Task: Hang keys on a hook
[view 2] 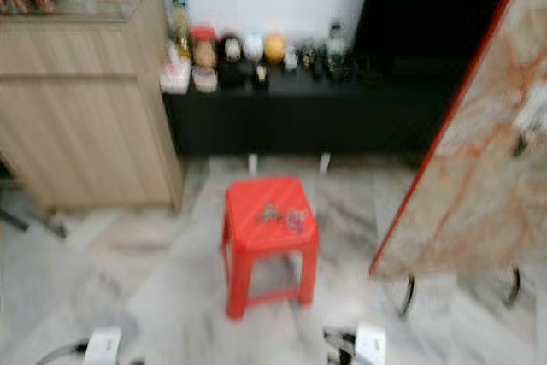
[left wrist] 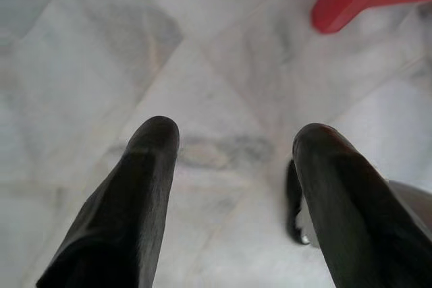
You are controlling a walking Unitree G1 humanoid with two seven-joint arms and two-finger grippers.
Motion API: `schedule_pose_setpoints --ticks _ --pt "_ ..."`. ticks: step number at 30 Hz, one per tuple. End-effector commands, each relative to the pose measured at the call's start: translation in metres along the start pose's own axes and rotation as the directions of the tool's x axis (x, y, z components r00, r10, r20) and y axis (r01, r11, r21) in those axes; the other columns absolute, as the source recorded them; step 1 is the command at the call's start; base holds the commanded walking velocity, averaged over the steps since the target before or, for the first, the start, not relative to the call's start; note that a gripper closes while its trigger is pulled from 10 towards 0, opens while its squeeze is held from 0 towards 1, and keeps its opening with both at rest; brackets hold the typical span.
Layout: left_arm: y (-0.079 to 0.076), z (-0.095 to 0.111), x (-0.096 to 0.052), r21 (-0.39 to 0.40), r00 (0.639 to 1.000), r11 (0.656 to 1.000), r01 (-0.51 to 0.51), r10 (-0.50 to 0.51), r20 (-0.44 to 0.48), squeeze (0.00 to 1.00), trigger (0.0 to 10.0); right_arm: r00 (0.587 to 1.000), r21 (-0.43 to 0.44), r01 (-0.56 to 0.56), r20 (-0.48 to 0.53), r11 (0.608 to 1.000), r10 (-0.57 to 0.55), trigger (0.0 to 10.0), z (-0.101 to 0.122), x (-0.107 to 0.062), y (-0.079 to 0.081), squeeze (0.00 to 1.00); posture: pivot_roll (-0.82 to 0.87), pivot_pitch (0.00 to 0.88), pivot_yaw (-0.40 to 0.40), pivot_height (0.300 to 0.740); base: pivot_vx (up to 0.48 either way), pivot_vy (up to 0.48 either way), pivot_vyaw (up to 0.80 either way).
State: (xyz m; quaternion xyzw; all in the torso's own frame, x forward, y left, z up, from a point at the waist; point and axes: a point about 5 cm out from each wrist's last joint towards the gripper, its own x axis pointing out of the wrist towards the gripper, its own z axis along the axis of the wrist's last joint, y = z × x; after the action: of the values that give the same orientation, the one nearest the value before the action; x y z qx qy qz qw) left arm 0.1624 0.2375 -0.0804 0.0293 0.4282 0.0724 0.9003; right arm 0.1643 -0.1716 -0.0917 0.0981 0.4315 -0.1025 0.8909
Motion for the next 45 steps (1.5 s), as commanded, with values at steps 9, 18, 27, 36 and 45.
schedule_pose_setpoints --ticks 9,18,27,36,45 --pt "-0.006 0.004 0.001 -0.012 1.000 1.000 0.021 -0.020 0.022 0.00 10.0 1.000 -0.052 -0.004 0.003 0.999 0.004 10.0 0.000 -0.001 -0.007 0.00 0.07 0.000 -0.041 0.717 0.000 0.000 0.39" --pt "-0.009 0.007 0.002 -0.001 0.999 1.000 0.029 -0.029 0.036 0.00 10.0 1.000 -0.009 -0.001 0.001 1.000 0.001 10.0 -0.003 -0.001 -0.006 0.00 0.07 0.000 -0.036 0.717 0.000 0.000 0.47" --pt "-0.011 0.011 0.003 0.006 0.998 0.999 0.037 -0.038 0.052 0.00 10.0 1.000 -0.009 -0.003 -0.001 1.000 0.003 10.0 -0.003 -0.001 -0.005 0.00 0.07 0.000 -0.033 0.717 0.027 0.000 0.00" --pt "-0.012 0.012 0.003 0.005 0.997 0.999 0.041 -0.042 0.057 0.00 10.0 1.000 -0.007 -0.004 -0.002 1.000 0.004 10.0 -0.003 -0.001 -0.004 0.00 0.07 0.000 -0.034 0.717 0.251 0.000 0.00" --pt "-0.016 0.013 0.003 -0.006 0.997 0.999 0.053 -0.052 0.061 0.00 10.0 1.000 -0.009 -0.002 -0.006 1.000 0.002 10.0 -0.002 -0.001 -0.006 0.00 0.07 0.000 -0.040 0.717 0.263 0.000 0.00"
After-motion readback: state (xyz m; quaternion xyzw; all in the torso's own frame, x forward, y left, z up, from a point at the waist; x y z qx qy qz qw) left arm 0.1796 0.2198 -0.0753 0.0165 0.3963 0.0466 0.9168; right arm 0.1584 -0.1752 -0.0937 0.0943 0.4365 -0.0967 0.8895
